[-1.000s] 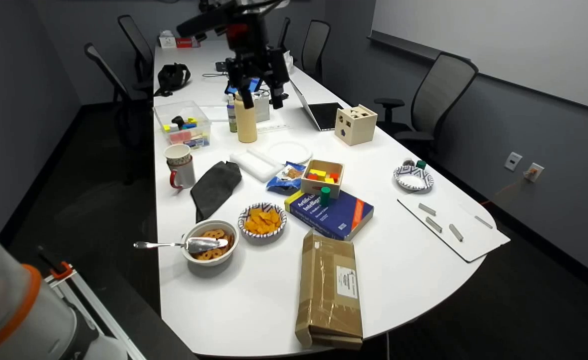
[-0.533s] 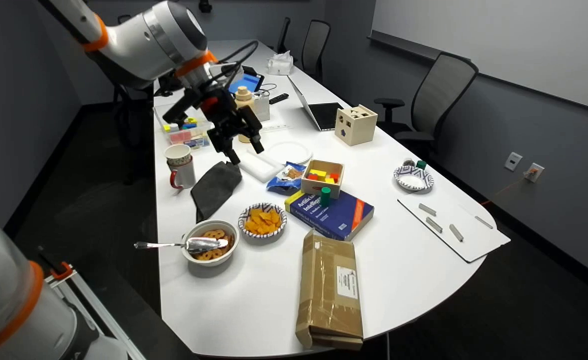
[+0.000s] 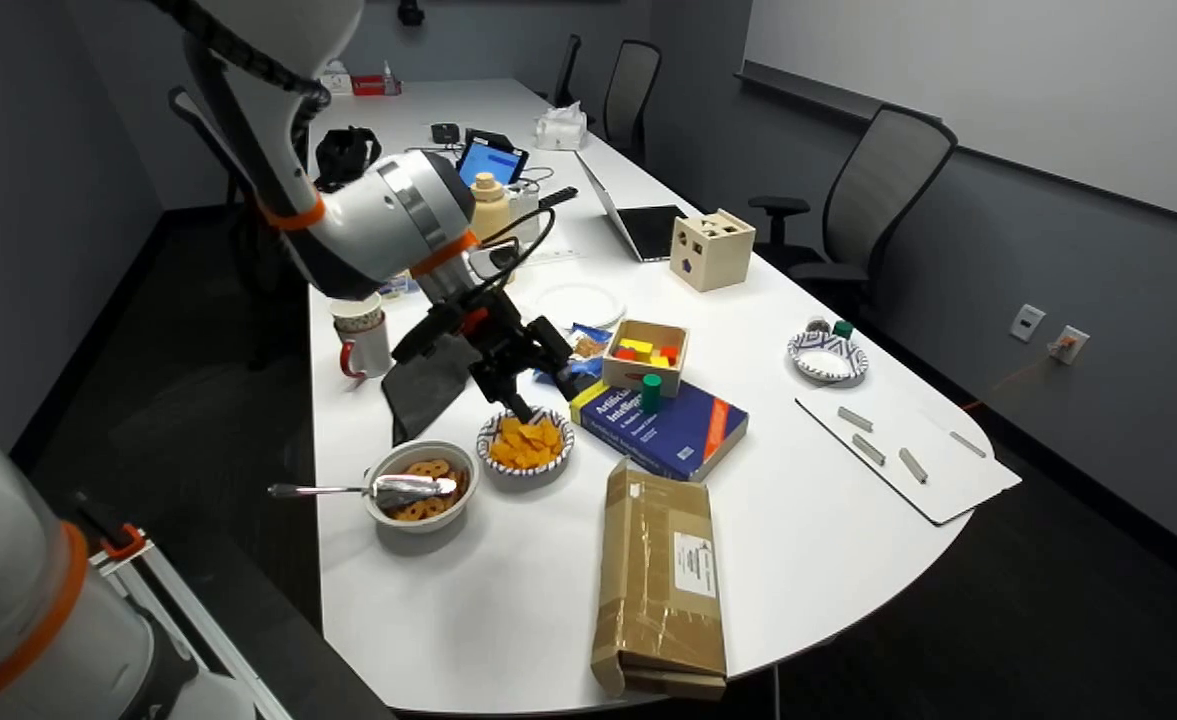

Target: Open the cardboard box and take the packing foam out of it

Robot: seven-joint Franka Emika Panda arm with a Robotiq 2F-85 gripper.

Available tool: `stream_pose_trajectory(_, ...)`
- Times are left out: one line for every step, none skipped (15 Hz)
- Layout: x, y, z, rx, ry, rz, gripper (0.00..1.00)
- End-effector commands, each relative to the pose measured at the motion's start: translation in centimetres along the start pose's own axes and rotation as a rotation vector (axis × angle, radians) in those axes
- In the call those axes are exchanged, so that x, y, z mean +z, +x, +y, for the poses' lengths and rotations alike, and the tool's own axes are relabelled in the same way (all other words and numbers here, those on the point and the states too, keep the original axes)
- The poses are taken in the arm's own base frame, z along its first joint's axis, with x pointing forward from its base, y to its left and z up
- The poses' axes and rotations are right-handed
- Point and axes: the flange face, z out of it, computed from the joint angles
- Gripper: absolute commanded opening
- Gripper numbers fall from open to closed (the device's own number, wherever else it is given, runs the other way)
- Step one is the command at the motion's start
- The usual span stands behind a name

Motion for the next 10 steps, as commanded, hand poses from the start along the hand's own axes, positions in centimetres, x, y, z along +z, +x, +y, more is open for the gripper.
stream_pose_trajectory(4.1, 0.4, -1.8, 0.005, -0.011, 0.025, 1.0)
stream_pose_trajectory(5.2, 0.5, -2.2, 0.004, -0.02, 0.025, 1.0)
stream_pose_trajectory(6.3, 0.4, -2.6, -0.003, -0.03, 0.025, 1.0)
stream_pose_trajectory(7.1, 0.3, -3.0, -0.01, -0.037, 0.024, 1.0)
stream_pose_trajectory(8.0, 0.3, -3.3, -0.024, -0.048, 0.023, 1.0)
stream_pose_trajectory(8.9, 0.2, -3.6, -0.037, -0.059, 0.023, 1.0)
stream_pose_trajectory(9.7, 0.1, -3.9, -0.052, -0.073, 0.023, 1.0)
stream_pose_trajectory(10.5, -0.1, -4.2, -0.067, -0.089, 0.025, 1.0)
stream_pose_trajectory(11.2, -0.1, -4.5, -0.082, -0.1, 0.027, 1.0)
stream_pose_trajectory(11.9, -0.2, -4.7, -0.091, -0.115, 0.033, 1.0)
